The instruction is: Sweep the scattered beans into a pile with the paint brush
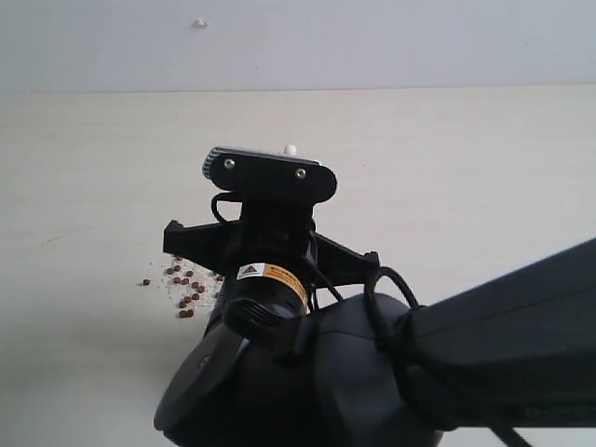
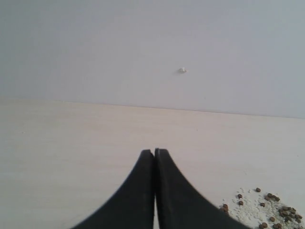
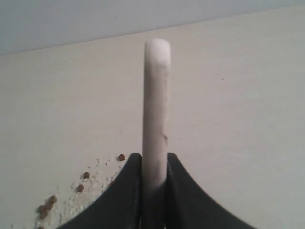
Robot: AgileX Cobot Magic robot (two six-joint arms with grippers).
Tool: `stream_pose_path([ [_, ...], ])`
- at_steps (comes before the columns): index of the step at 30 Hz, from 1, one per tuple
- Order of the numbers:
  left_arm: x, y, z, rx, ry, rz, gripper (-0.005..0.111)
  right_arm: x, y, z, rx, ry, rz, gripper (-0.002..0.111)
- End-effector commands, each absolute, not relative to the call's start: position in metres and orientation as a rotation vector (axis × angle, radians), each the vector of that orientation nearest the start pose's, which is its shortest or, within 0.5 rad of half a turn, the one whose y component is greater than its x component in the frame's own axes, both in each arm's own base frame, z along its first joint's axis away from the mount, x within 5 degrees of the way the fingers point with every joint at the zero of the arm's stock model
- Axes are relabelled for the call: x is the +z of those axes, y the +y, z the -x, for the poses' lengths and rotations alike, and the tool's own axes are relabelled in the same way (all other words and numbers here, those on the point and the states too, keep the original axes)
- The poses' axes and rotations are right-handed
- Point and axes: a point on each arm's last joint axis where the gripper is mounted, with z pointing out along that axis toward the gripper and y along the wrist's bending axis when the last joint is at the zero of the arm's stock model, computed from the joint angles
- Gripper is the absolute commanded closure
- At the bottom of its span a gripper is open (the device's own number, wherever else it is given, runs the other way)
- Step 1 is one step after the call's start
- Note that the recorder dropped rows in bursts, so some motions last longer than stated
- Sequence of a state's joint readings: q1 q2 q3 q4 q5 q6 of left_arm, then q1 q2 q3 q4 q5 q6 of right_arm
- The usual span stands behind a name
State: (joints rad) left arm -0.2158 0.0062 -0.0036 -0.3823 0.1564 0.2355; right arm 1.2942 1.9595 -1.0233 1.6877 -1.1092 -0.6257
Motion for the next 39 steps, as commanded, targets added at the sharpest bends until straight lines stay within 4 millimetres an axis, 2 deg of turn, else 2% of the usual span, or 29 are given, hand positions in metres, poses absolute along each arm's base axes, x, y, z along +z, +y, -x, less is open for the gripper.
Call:
stream_pose_path([
  [1, 0.200, -0.017, -0.054, -0.326, 1.634, -0.110, 0.107, 0.172, 0.305, -0.184, -0.004, 1.886, -0.236, 0.108],
  [6, 0.200, -0.017, -0.054, -0.326, 1.634, -0.110, 0.107, 0.200, 0.307, -0.185, 0.022, 1.825, -0.129, 0.108],
  [7, 0.200, -0.017, -0.054, -0.326, 1.634, -0.110, 0.107, 0.215, 0.307, -0.185, 0.031, 1.808, -0.063, 0.108],
  [8, 0.200, -0.017, -0.054, -0.326, 1.634, -0.110, 0.107, 0.221, 0.306, -0.184, 0.028, 1.802, -0.034, 0.108],
  [10, 0.200, -0.017, -0.054, -0.326, 1.634, -0.110, 0.107, 0.244, 0.308, -0.180, 0.076, 1.796, 0.161, 0.108],
  [13, 0.200, -0.017, -0.054, -0.326, 1.634, -0.110, 0.107, 0.274, 0.310, -0.163, 0.234, 1.754, 0.681, 0.108],
  [15, 0.200, -0.017, -0.054, -0.326, 1.634, -0.110, 0.107, 0.277, 0.296, -0.158, 0.358, 1.723, 0.862, 0.108],
  [16, 0.200, -0.017, -0.054, -0.326, 1.634, -0.110, 0.107, 0.271, 0.290, -0.154, 0.457, 1.724, 0.973, 0.108],
  [17, 0.200, -0.017, -0.054, -0.326, 1.634, -0.110, 0.107, 0.267, 0.287, -0.155, 0.499, 1.740, 0.989, 0.108],
  [22, 0.200, -0.017, -0.054, -0.326, 1.634, -0.110, 0.107, 0.245, 0.291, -0.148, 0.539, 1.632, 1.186, 0.108],
  [23, 0.200, -0.017, -0.054, -0.326, 1.634, -0.110, 0.107, 0.241, 0.294, -0.145, 0.546, 1.568, 1.237, 0.108],
  [24, 0.200, -0.017, -0.054, -0.326, 1.634, -0.110, 0.107, 0.240, 0.298, -0.140, 0.562, 1.428, 1.332, 0.108],
  [27, 0.200, -0.017, -0.054, -0.326, 1.634, -0.110, 0.107, 0.244, 0.302, -0.129, 0.621, 1.178, 1.502, 0.108],
  [30, 0.200, -0.017, -0.054, -0.326, 1.634, -0.110, 0.107, 0.247, 0.292, -0.138, 0.785, 1.107, 1.546, 0.108],
  [32, 0.200, -0.017, -0.054, -0.326, 1.634, -0.110, 0.107, 0.247, 0.280, -0.148, 0.979, 1.099, 1.486, 0.108],
  [34, 0.200, -0.017, -0.054, -0.326, 1.634, -0.110, 0.107, 0.244, 0.260, -0.162, 1.217, 1.042, 1.341, 0.108],
  [35, 0.200, -0.017, -0.054, -0.326, 1.634, -0.110, 0.107, 0.242, 0.254, -0.165, 1.278, 1.031, 1.278, 0.108],
  [37, 0.200, -0.017, -0.054, -0.326, 1.634, -0.110, 0.107, 0.223, 0.247, -0.178, 1.283, 1.175, 1.164, 0.108],
  [39, 0.200, -0.017, -0.054, -0.326, 1.634, -0.110, 0.107, 0.209, 0.245, -0.181, 1.289, 1.264, 1.090, 0.108],
])
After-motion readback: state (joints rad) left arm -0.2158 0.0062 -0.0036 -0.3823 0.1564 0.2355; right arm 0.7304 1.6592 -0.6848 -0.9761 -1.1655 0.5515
